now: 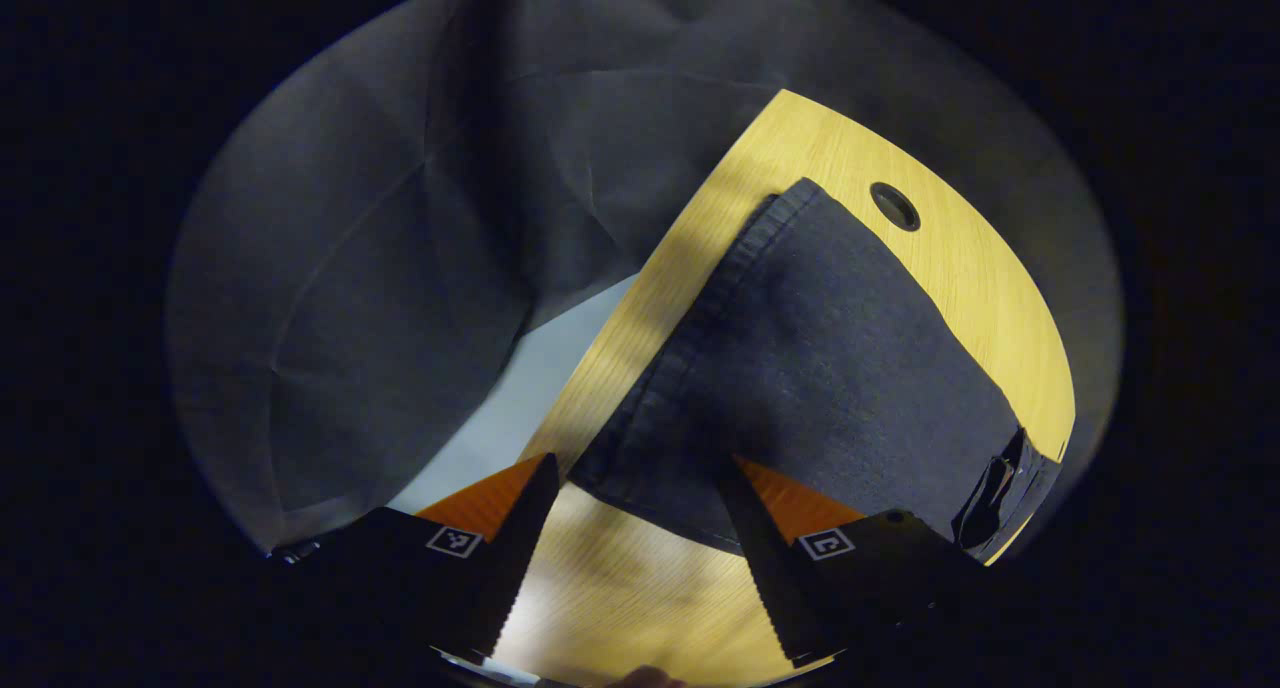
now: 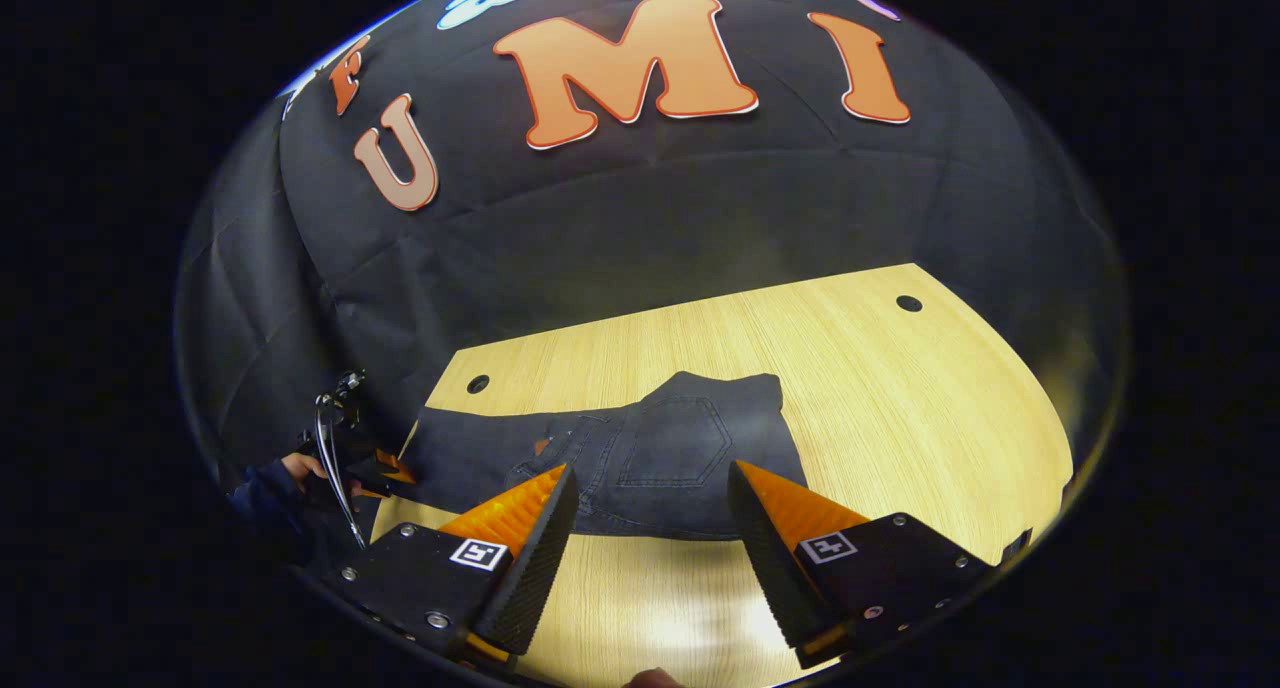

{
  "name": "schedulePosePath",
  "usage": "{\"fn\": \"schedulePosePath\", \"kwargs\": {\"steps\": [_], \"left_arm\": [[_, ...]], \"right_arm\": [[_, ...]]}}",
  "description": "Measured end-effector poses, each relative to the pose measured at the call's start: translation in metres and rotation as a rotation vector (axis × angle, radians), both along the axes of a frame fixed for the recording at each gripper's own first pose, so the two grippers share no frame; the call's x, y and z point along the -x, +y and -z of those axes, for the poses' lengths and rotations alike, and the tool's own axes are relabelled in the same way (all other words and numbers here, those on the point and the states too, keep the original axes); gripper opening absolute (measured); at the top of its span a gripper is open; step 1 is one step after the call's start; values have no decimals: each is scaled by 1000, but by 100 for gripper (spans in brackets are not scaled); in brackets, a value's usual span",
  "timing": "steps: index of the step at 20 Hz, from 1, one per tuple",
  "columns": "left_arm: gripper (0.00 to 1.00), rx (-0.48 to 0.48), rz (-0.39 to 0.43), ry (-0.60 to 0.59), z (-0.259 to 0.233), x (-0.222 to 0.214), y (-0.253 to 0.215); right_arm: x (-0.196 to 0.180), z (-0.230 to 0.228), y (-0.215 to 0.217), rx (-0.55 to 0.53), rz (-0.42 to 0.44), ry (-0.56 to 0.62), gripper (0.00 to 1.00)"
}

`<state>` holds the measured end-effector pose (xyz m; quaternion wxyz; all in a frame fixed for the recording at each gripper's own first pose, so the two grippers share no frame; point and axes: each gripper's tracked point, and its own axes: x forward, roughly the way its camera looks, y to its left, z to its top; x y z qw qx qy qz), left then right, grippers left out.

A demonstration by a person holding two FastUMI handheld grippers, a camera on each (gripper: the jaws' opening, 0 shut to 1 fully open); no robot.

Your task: Grasp the waist and the cuffs of the jeans and fold them to make the two legs overlap; first hold the waist and fold one-third of the jeans toward the cuffs, then hold the cuffs and fold the remaining one-third in the same direction to finish folding.

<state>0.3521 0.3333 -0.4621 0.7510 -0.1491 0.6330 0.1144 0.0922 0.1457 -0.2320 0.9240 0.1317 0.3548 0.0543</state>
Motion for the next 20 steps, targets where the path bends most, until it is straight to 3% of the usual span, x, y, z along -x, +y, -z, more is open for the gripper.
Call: {"fn": "schedulePosePath", "kwargs": {"steps": [2, 5, 7, 10, 17, 20], "left_arm": [[86, 18, 15, -29, -8, -7, -7], [13, 56, 60, -99, -7, -12, -19], [6, 88, 36, -152, -17, -13, -27], [5, 111, 24, -264, -42, -10, -23], [5, 76, 99, -413, -96, -2, -24], [5, 81, 113, -462, -120, -1, -27]], "right_arm": [[1, -1, -2, -9, 8, -4, 91], [2, -3, -5, -13, 2, -2, 90], [-1, -6, -9, -19, 2, -11, 91], [-5, -13, -21, -18, 1, -24, 90], [-15, -24, -42, -15, -20, -69, 91], [-19, -26, -52, 5, -30, -83, 97]]}}
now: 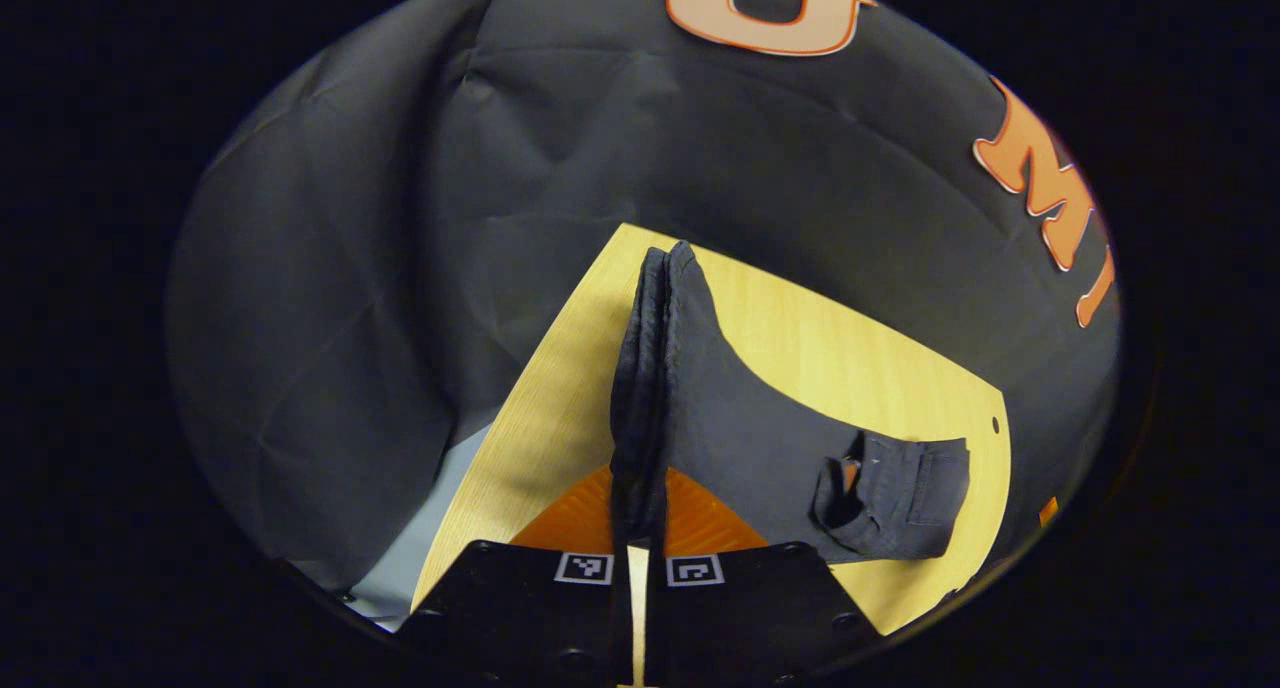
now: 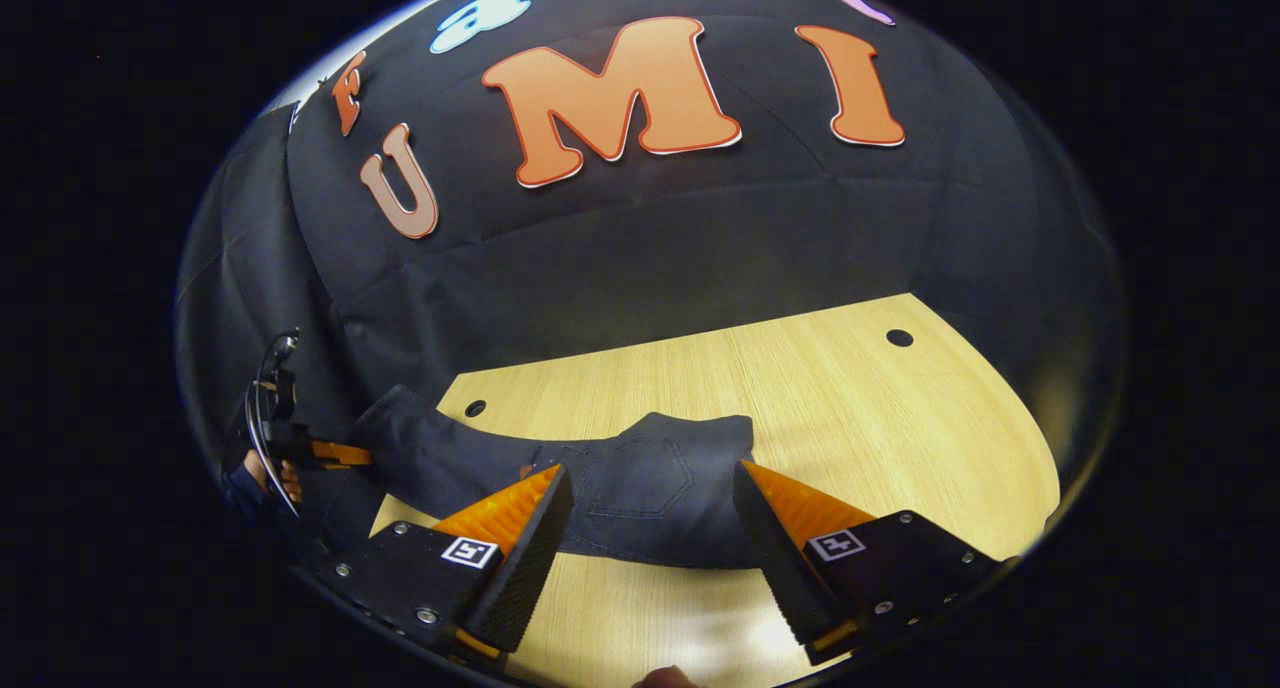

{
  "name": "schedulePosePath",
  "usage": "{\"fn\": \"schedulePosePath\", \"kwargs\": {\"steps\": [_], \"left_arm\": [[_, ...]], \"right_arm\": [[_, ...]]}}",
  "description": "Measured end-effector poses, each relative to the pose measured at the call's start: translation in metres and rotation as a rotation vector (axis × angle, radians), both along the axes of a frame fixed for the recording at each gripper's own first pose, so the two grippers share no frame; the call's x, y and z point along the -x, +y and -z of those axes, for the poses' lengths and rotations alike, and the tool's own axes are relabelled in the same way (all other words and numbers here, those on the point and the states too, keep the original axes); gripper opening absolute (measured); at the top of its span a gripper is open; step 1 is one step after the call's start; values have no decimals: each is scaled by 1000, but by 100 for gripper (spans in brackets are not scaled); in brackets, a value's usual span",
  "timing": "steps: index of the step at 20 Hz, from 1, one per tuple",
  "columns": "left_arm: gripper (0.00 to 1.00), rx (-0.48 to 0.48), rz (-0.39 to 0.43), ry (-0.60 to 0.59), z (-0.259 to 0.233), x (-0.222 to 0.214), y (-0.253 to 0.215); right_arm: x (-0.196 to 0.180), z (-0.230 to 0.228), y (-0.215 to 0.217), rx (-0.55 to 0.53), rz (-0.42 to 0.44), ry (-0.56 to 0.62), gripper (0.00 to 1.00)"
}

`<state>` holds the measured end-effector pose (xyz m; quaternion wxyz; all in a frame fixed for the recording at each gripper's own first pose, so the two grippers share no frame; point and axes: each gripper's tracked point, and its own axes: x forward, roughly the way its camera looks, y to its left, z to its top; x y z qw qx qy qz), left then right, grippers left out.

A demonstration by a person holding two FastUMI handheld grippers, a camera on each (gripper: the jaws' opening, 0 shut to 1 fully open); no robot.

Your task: Grasp the waist and the cuffs of the jeans and fold them to make the two legs overlap; first hold the waist and fold one-third of the jeans toward the cuffs, then hold the cuffs and fold the remaining one-third in the same direction to finish folding.

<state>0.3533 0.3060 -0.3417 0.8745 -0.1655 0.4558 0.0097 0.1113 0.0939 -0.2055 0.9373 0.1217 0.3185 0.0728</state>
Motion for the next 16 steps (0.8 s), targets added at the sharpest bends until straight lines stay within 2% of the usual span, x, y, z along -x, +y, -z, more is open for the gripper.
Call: {"fn": "schedulePosePath", "kwargs": {"steps": [3, 9, 16], "left_arm": [[5, 15, 17, -56, -25, 3, 9], [5, 20, 107, -158, -71, 21, -5], [5, 16, 221, -213, -108, 25, -77]], "right_arm": [[-2, -1, -9, 22, -13, -17, 99], [-9, -2, -36, 86, -26, -51, 98], [-12, 0, -67, 92, -33, -53, 99]]}}
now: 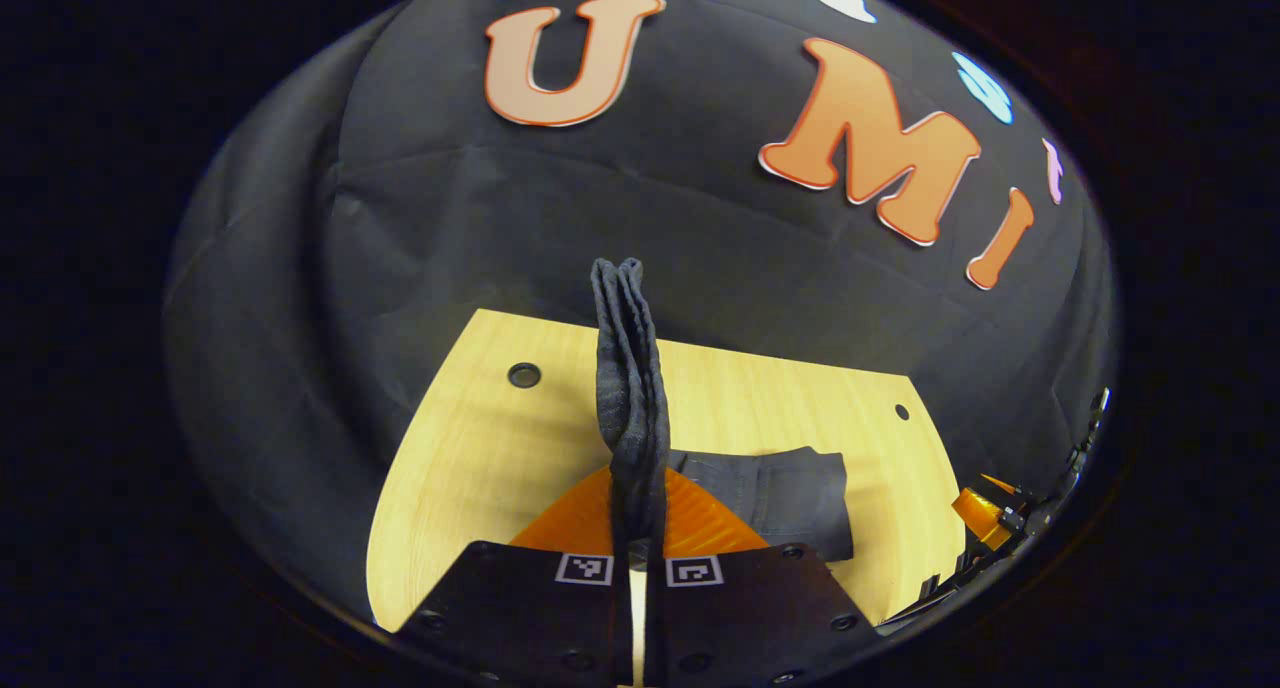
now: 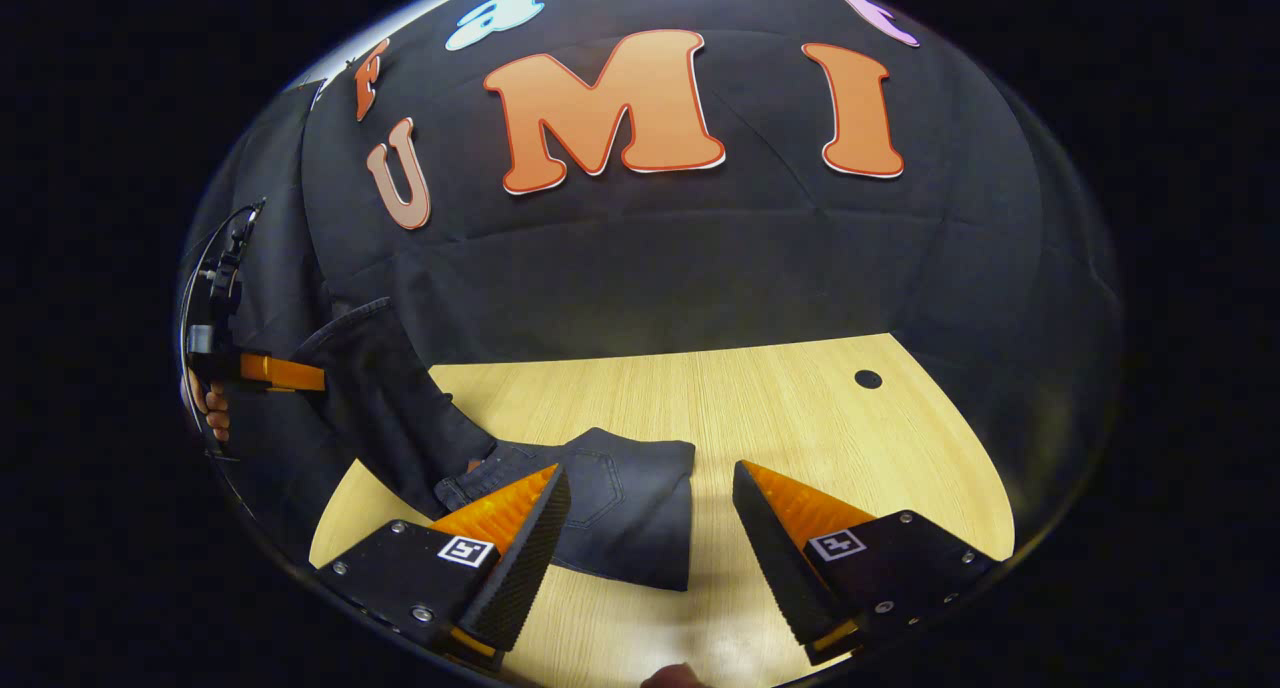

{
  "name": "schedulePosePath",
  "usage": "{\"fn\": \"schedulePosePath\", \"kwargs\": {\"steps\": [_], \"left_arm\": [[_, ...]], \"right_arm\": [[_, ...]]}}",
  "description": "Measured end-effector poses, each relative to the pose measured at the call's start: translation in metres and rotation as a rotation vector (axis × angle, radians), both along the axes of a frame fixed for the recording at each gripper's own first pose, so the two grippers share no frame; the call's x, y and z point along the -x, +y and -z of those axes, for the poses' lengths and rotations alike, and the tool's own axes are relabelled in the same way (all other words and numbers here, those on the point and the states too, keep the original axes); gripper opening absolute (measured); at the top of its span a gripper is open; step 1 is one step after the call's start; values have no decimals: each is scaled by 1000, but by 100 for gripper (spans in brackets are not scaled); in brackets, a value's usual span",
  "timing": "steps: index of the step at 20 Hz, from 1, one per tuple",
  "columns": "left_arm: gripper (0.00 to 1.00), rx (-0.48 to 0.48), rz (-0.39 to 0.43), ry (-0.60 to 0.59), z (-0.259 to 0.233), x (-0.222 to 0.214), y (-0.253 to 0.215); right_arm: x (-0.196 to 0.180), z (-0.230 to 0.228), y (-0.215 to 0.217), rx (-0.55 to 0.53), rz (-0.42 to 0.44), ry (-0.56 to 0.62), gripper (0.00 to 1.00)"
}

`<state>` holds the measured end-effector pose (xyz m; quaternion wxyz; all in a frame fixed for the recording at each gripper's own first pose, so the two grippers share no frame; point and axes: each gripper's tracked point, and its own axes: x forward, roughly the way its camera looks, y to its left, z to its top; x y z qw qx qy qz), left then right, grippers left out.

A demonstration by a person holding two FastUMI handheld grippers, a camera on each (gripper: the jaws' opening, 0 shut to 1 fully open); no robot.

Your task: Grasp the waist and the cuffs of the jeans and fold them to make the two legs overlap; first hold the waist and fold one-third of the jeans toward the cuffs, then hold the cuffs and fold the remaining one-third in the same direction to finish folding.

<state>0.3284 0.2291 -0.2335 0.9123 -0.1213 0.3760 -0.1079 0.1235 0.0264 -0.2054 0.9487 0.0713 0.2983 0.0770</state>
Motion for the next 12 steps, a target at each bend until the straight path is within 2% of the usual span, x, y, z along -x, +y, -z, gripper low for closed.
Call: {"fn": "schedulePosePath", "kwargs": {"steps": [6, 12], "left_arm": [[5, -31, 121, -29, -8, 12, -72], [5, -57, 234, -26, 4, 25, -137]], "right_arm": [[-5, 6, -26, -12, 0, 1, 99], [-8, 13, -47, -19, 0, 8, 99]]}}
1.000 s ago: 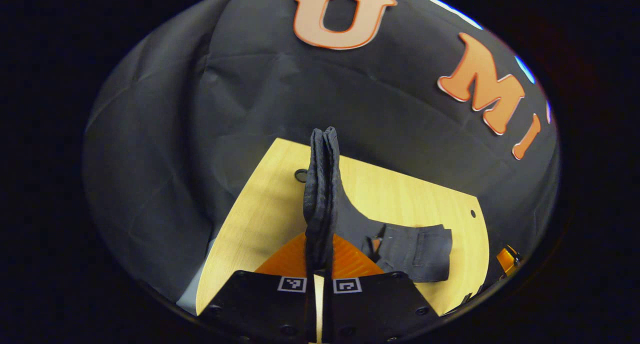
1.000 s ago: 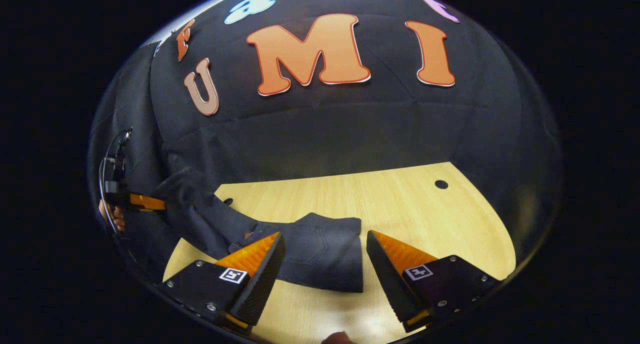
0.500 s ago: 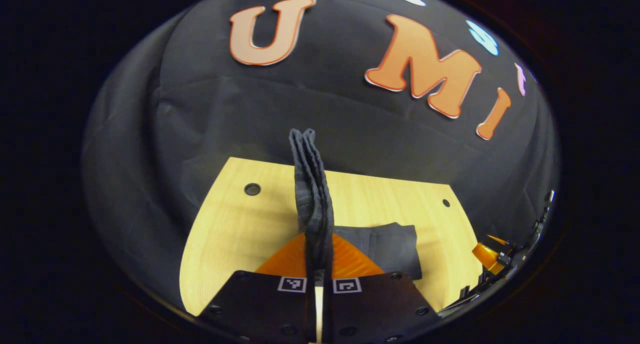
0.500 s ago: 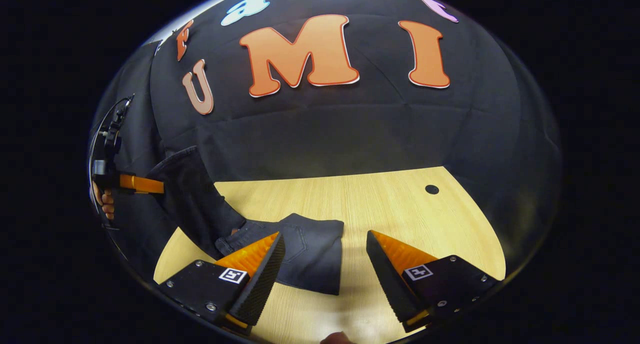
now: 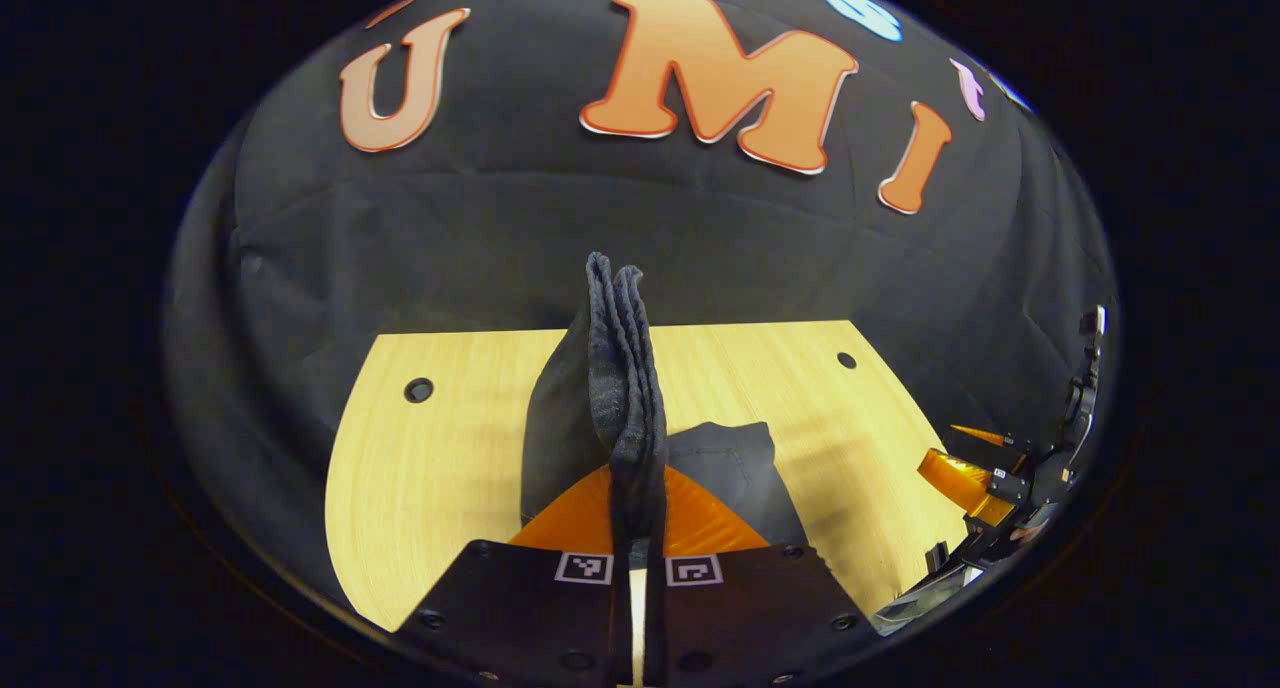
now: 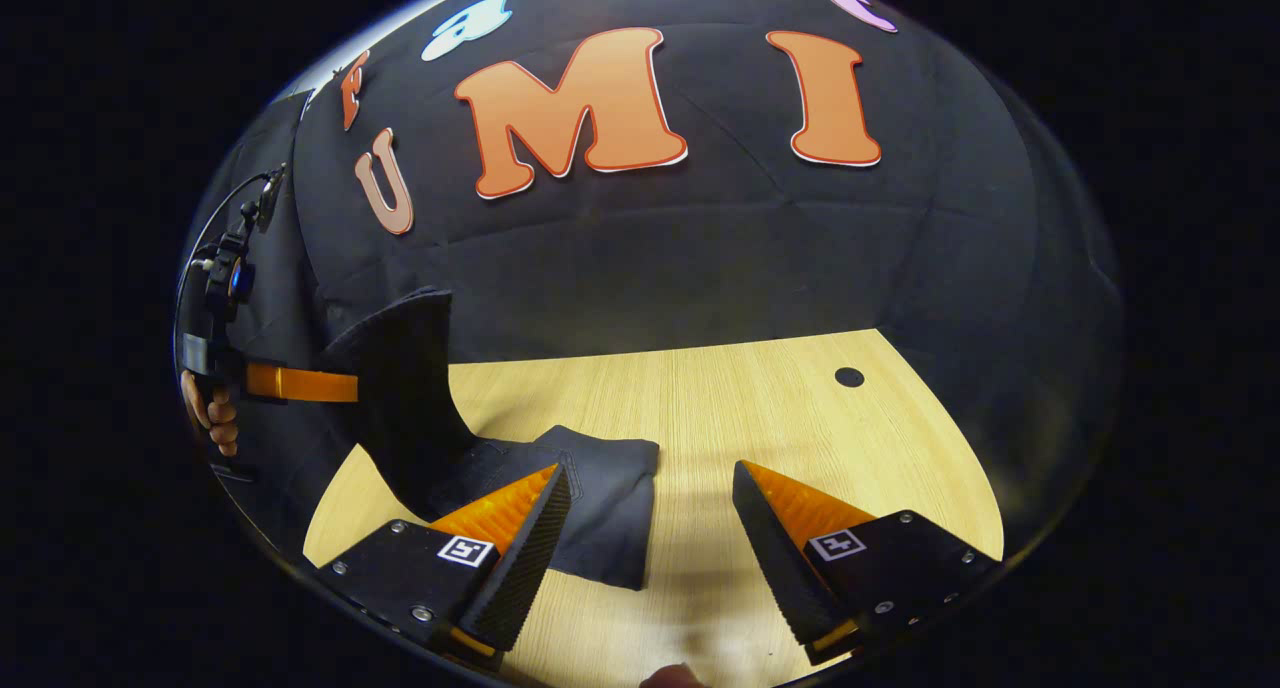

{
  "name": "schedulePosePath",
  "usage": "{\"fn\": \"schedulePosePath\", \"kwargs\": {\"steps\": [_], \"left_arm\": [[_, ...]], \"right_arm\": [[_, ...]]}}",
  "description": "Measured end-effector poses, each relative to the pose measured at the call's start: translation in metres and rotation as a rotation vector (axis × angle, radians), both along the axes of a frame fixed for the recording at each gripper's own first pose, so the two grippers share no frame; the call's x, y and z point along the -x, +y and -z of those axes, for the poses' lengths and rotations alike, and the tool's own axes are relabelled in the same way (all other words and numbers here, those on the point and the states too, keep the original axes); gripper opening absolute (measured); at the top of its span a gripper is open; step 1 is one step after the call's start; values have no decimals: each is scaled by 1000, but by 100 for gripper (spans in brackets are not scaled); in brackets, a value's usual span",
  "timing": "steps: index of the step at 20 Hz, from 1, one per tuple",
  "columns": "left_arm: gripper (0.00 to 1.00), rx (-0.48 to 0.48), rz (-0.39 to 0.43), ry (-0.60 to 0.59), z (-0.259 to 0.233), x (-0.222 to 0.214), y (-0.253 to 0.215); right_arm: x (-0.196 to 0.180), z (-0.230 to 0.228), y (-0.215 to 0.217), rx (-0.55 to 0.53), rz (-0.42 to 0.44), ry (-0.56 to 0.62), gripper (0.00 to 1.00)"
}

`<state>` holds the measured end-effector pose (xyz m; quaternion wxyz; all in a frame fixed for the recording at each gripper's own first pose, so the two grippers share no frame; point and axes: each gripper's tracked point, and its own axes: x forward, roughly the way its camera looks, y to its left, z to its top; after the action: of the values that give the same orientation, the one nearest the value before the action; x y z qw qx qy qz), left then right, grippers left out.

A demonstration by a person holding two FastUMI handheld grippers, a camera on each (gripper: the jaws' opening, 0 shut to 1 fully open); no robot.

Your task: Grasp the waist and the cuffs of the jeans and fold them to make the two legs overlap; first hold the waist and fold one-third of the jeans toward the cuffs, then hold the cuffs and fold the remaining one-third in the same direction to finish folding.

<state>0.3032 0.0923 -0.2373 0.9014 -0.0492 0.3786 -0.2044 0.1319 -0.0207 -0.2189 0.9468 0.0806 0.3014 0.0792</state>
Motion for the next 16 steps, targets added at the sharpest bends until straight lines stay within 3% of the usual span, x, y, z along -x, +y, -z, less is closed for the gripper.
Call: {"fn": "schedulePosePath", "kwargs": {"steps": [10, 16], "left_arm": [[5, -46, 149, 98, 61, 22, -80], [5, -150, 184, 131, 122, 30, -113]], "right_arm": [[0, 15, -16, -11, -11, 24, 99], [3, 18, -25, -13, -3, 21, 99]]}}
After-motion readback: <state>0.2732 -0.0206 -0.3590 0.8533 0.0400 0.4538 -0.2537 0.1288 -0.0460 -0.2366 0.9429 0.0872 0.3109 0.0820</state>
